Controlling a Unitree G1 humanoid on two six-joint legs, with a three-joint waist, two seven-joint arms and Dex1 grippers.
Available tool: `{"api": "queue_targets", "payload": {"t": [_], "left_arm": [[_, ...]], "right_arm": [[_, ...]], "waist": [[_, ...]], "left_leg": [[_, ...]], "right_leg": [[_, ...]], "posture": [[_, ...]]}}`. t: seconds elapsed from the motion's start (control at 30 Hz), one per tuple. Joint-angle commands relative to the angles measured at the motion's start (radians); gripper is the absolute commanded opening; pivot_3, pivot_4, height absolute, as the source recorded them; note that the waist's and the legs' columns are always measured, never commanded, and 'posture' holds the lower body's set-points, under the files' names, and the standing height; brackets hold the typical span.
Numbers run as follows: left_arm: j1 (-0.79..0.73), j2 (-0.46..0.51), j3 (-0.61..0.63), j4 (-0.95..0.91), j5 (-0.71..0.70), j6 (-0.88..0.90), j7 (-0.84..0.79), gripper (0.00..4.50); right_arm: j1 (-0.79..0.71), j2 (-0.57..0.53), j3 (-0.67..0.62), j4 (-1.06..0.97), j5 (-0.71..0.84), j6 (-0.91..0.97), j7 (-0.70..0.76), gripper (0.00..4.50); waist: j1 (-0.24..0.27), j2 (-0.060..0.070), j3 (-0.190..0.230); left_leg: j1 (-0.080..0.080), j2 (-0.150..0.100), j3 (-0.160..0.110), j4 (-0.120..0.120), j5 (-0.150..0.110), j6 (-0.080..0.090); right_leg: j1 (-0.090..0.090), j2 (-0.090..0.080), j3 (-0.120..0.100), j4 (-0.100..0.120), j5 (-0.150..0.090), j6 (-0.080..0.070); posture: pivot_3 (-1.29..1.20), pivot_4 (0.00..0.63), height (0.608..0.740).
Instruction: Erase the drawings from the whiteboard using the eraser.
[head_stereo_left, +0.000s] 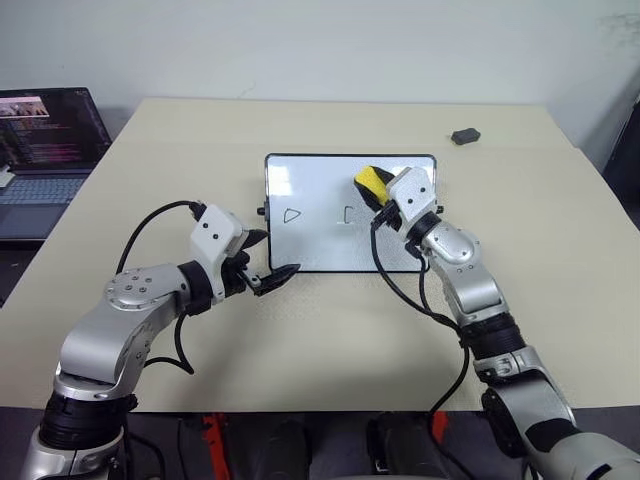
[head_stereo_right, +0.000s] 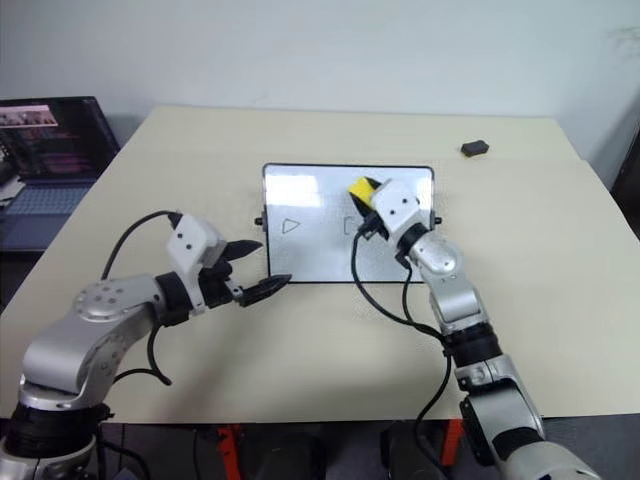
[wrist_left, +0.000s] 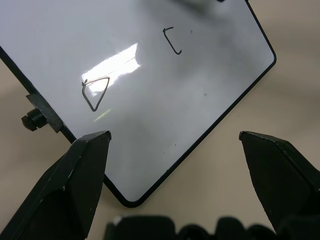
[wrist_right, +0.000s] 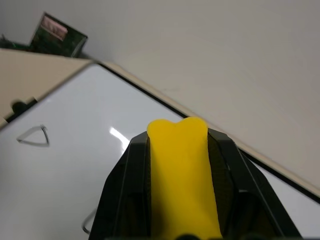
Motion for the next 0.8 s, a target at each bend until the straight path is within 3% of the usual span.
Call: {"api": "queue_targets", "payload": {"t": [0.03,0.33,0.53,0.8], "left_arm": [[-0.008,0.01,0.009,-0.03,-0.005,-0.004,-0.006,4.5],[-0.015,0.009,0.006,-0.035,-0.009,0.001,-0.006,4.5],[-0.014,0.011,0.006,-0.032,-0.007,0.0,-0.007,4.5],[-0.012,0.012,0.006,-0.033,-0.008,0.002,-0.008,4.5]], "right_arm": [[0.039,-0.02,0.03,-0.012,-0.027,0.019,0.02,1.16],[0.162,-0.059,0.128,-0.125,-0.027,0.167,0.163,1.16],[0.093,-0.028,0.066,-0.14,0.003,0.132,0.105,1.16],[-0.077,0.011,0.026,0.039,-0.025,0.078,-0.001,1.16]], "waist": [[0.0,0.0,0.0],[-0.003,0.0,0.0],[-0.003,0.0,0.0],[-0.002,0.0,0.0]], "left_leg": [[0.0,0.0,0.0,0.0,0.0,0.0],[0.001,0.0,0.0,0.0,0.0,0.0],[0.002,0.0,0.0,0.001,0.0,0.0],[0.001,0.0,0.0,0.0,0.0,0.0]], "right_leg": [[0.0,0.0,0.0,0.0,0.0,0.0],[0.001,0.0,0.0,0.001,0.0,0.0],[0.001,0.001,0.0,0.003,0.0,0.0],[0.0,0.001,0.0,0.001,0.0,0.0]], "posture": [[0.0,0.15,0.74],[0.0,0.15,0.74],[0.0,0.15,0.74],[0.0,0.15,0.74]]}}
